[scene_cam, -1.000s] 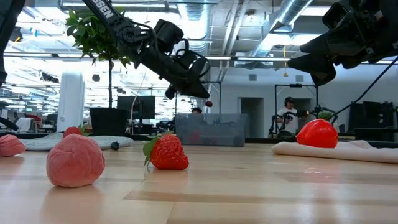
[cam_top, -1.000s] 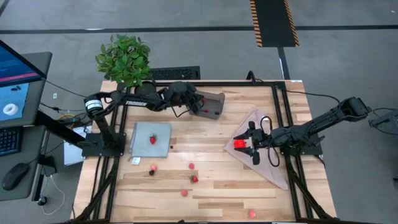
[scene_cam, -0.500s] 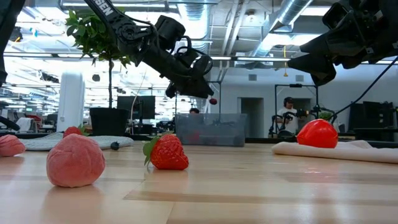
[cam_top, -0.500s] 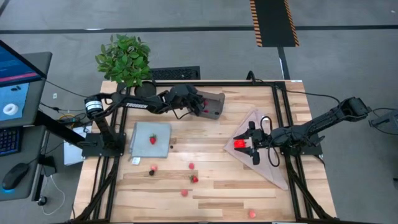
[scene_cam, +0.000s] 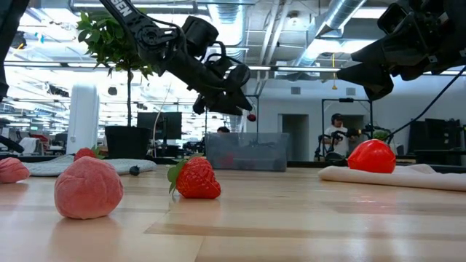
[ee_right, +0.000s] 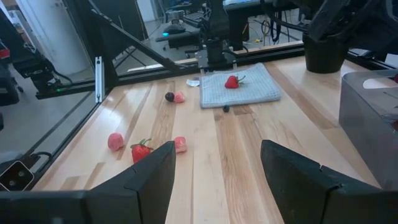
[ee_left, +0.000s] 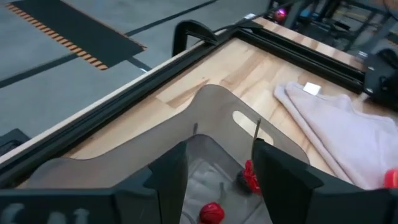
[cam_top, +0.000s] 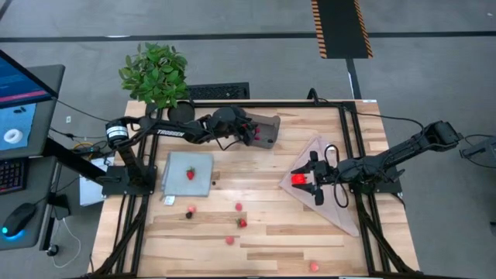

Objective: Pick and placing Produce into tupperware
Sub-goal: Put the red cherry into the black bin

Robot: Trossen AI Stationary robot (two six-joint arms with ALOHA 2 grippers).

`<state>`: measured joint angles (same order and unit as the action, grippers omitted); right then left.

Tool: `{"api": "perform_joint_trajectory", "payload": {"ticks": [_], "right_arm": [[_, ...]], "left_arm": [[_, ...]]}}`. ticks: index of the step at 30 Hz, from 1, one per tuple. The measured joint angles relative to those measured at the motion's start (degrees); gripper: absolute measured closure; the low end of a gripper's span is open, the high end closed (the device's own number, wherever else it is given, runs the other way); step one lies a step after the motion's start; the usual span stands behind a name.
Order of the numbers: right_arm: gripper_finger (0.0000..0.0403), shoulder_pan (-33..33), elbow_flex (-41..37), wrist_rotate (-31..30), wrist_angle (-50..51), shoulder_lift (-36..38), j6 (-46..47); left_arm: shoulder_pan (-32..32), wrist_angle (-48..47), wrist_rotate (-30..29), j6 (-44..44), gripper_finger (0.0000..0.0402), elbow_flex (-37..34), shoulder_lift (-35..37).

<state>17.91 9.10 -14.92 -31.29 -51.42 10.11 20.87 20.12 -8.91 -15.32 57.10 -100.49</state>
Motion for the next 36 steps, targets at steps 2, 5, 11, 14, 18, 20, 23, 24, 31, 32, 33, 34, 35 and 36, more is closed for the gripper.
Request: {"api": "perform_joint_trajectory", "payload": {"ticks": [2,5,11,14,18,20,23,24,31,32,33,34,35,36], "right_arm": [[0.0143,0.0,0.0,0.0,0.0,0.0,0.0],[0.0143,0.0,0.0,-0.01,0.0,-0.01,0.0],[0.0143,0.0,0.0,0.0,0.0,0.0,0.0],[0.0143,-0.02,0.0,-0.02,0.0,-0.02,0.0],[0.0143,-0.01,0.0,0.0,0.0,0.0,0.03],[0.0143,0.0,0.0,-0.02,-0.02,0.0,0.02],[0.0143,0.0,0.0,-0.02,-0.02,-0.02,0.02],[0.0143,0.0,0.0,-0.01,-0.02,0.0,0.03],[0.0143,0.0,-0.01,-0.02,-0.02,-0.01,0.02],[0.0143,0.0,0.0,-0.01,-0.02,-0.01,0.02],[0.0143,0.0,0.0,-0.02,-0.02,0.0,0.02],[0.0143,0.0,0.0,-0.02,-0.02,0.0,0.02],[0.0143,0.0,0.0,-0.02,-0.02,-0.02,0.02],[0.0143,0.0,0.0,-0.02,-0.02,-0.01,0.02]], "left_arm": [[0.0,-0.18,-2.9,-0.34,0.0232,0.0,0.0],[0.1,-0.84,-4.03,-0.3,0.0232,0.0,0.0],[-0.46,-0.64,-5.48,3.9,0.0232,0.0,0.02],[-1.01,-0.05,-7.44,4.07,0.0232,0.02,0.04],[-1.23,-0.21,-4.89,3.61,0.0232,0.02,0.04],[-1.46,0.67,-2.92,5.18,0.0232,0.02,0.04],[-0.2,1.22,-2.02,-3.7,0.0232,0.04,0.04],[0.3,1.7,-0.9,-4.03,0.0232,0.02,0.03],[-0.62,1.73,-5.73,0.38,0.0232,0.04,0.04],[-0.55,1.47,-6.96,0.51,0.0232,0.05,0.04],[-0.4,1.33,-7.04,1.15,0.023,0.04,0.04],[-0.29,1.2,-6.35,1.81,0.0226,0.04,0.04],[-0.25,1.21,-5.01,2.33,0.0221,0.04,0.04],[-0.34,1.29,-3.47,2.36,0.0215,0.04,0.04]]}}
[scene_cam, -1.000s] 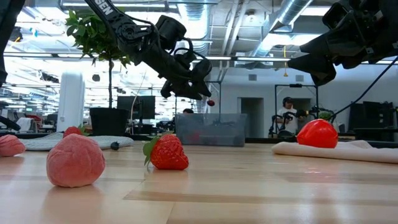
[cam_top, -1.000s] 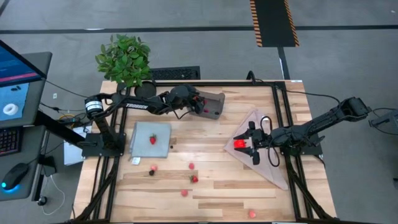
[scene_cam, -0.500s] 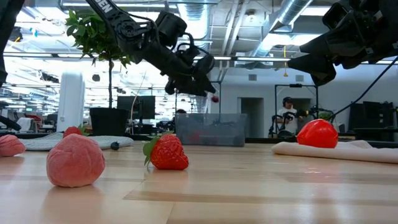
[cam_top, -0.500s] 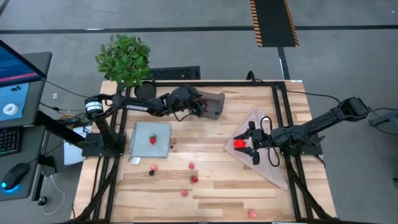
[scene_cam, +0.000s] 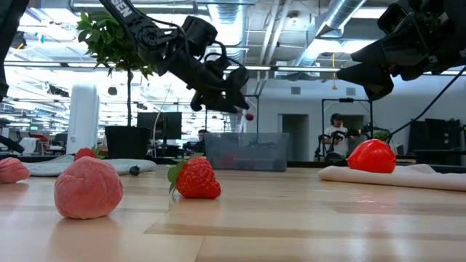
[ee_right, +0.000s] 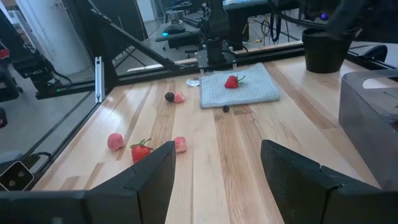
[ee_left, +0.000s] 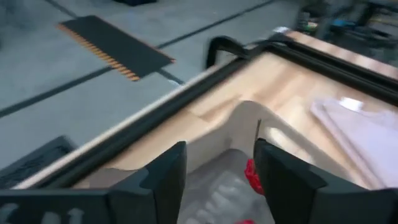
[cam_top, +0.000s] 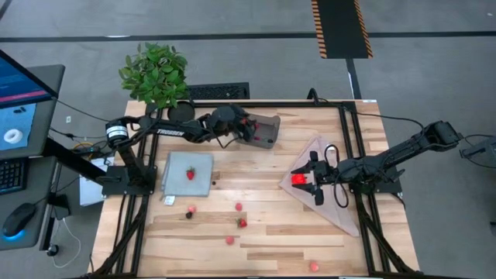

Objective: Pick and placing Produce into tupperware
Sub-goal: Put the red cherry into the black bin, then put the peach into the black bin

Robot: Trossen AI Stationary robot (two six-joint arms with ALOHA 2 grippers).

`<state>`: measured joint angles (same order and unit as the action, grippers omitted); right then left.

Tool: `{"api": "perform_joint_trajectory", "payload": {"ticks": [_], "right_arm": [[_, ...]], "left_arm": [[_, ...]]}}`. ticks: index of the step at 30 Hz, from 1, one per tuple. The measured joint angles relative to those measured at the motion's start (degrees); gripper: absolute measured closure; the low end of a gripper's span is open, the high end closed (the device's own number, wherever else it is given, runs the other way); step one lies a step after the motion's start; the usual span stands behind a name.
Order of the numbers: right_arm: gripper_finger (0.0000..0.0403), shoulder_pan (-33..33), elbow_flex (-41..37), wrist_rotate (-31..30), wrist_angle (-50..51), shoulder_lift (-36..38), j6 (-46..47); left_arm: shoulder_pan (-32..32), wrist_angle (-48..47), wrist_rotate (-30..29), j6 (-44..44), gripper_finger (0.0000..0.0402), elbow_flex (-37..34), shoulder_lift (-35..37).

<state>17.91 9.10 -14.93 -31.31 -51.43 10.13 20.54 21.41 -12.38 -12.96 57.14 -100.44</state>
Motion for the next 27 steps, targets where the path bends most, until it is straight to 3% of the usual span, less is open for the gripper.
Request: {"api": "perform_joint_trajectory", "payload": {"ticks": [12,19,27], "right_arm": [[0.0143,0.0,0.0,-0.01,-0.02,0.01,0.0],[0.0143,0.0,0.0,-0.01,-0.02,0.0,0.0],[0.0143,0.0,-0.04,0.02,1.68,-0.02,1.58]], "left_arm": [[-0.17,-1.66,-0.96,-0.95,0.0085,0.0,0.0],[-2.08,-0.96,3.06,-0.24,0.0077,0.0,0.29],[-10.58,2.35,7.73,0.87,0.0079,-0.09,0.79]]}}
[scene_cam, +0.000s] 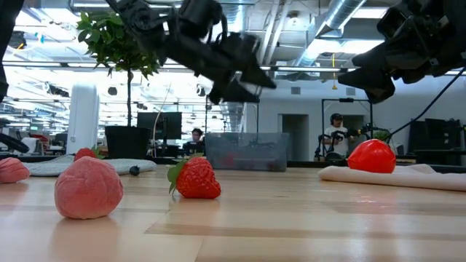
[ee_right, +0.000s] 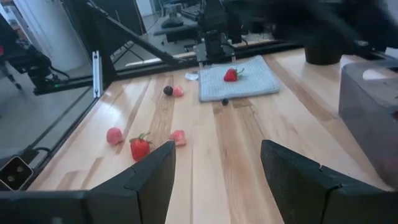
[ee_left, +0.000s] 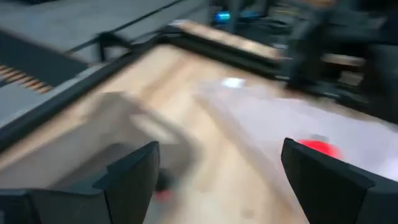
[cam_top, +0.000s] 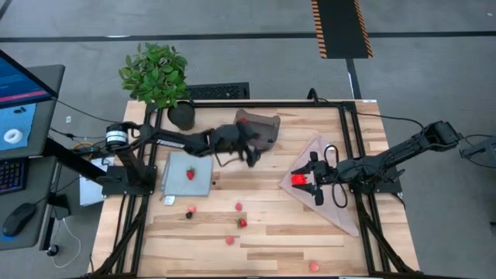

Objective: Pick and placing Produce into tupperware
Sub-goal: Put the peach into the black bin

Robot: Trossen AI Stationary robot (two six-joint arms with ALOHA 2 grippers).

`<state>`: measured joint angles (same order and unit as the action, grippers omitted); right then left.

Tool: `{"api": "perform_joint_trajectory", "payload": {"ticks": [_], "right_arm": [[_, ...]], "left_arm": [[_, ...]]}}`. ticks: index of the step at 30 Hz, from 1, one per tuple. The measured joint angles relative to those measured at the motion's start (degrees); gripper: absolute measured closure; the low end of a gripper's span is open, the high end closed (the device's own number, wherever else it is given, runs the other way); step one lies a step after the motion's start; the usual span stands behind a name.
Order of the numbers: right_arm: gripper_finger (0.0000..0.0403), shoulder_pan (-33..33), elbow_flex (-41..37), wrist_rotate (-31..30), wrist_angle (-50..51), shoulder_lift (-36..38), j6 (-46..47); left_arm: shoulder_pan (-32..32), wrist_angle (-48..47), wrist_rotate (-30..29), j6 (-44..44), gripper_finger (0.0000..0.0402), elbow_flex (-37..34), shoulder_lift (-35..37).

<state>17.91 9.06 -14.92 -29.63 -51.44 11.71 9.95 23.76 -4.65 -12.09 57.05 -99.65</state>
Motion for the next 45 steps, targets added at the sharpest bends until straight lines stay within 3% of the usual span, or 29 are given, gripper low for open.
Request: {"api": "perform_joint_trajectory", "payload": {"ticks": [5,8,17,28,34,40,45], "right_arm": [[0.0143,0.09,0.0,0.0,0.29,0.0,0.96],[0.0143,0.09,0.0,0.0,-0.39,0.0,0.89],[0.0143,-1.1,0.04,-0.07,-5.68,0.05,0.3],[0.0143,-1.4,0.55,0.09,-10.05,-1.75,2.8],[0.0143,-1.02,4.62,2.92,-9.76,-10.5,4.83],[0.0143,0.4,14.29,3.08,-8.19,-24.19,3.01],[0.0143,0.37,22.18,6.93,-4.06,-32.43,3.57]], "left_arm": [[-5.37,3.67,2.84,2.33,0.0079,-4.44,6.31],[-7.87,11.06,4.46,1.74,0.0079,-10.98,12.33],[-14.14,21.07,3.91,-0.3,0.0079,-29.08,29.22],[-22.65,29.88,2.62,7.09,0.0079,-35.94,31.45],[-26.95,36.6,1.64,12.41,0.0079,-38.1,31.45],[-26.94,40.67,-7.35,10.46,0.0079,-41.87,31.44],[-26.63,40.89,-8.08,8.06,0.0079,-44.23,31.42]]}}
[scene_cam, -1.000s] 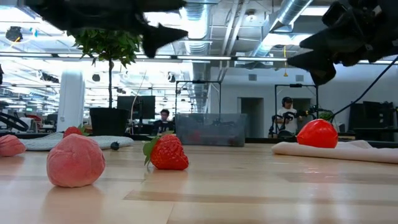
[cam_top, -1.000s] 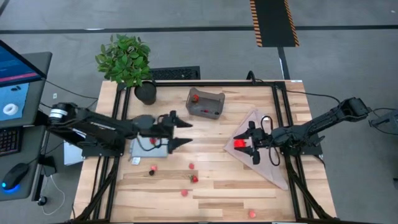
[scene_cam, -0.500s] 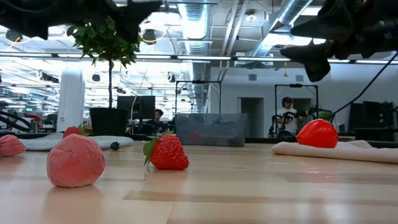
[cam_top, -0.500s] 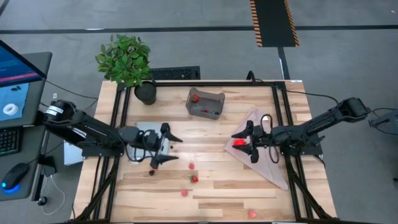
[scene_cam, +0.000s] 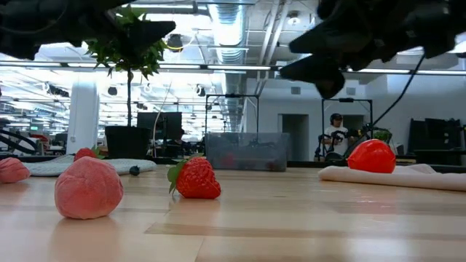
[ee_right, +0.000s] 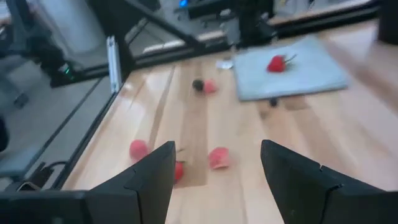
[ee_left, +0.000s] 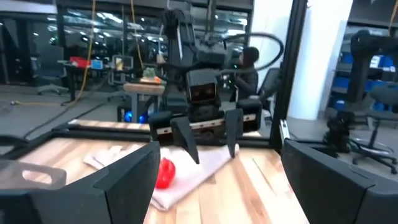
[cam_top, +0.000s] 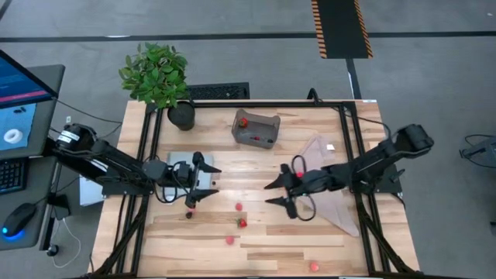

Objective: Pick and placing Produce into tupperware
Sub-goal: Put the peach into the black bin

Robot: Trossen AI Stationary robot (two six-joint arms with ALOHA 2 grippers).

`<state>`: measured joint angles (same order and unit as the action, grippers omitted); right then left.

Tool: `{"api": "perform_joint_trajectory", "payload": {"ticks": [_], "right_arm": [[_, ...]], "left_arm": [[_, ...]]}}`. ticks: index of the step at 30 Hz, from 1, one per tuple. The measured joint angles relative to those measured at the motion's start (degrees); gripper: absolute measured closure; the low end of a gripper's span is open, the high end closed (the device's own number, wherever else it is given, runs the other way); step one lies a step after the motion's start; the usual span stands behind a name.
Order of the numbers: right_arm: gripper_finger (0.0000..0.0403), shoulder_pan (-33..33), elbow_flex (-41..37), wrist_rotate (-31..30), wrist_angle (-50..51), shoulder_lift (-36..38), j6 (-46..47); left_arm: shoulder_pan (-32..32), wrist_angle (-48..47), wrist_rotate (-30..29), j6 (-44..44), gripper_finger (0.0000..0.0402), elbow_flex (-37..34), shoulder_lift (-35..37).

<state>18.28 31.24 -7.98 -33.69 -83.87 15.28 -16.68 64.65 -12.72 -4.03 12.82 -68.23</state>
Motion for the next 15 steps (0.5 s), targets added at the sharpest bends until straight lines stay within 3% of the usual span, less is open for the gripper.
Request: {"api": "perform_joint_trajectory", "payload": {"ticks": [6,15], "right_arm": [[0.0143,1.1,7.7,0.56,11.74,-7.76,2.11],[0.0143,3.3,15.84,5.3,15.04,-17.96,4.26]], "left_arm": [[-0.14,-0.96,0.65,-1.44,0.0079,-0.94,0.0],[-0.14,0.77,-0.22,-0.62,0.0079,-0.94,0.17]]}}
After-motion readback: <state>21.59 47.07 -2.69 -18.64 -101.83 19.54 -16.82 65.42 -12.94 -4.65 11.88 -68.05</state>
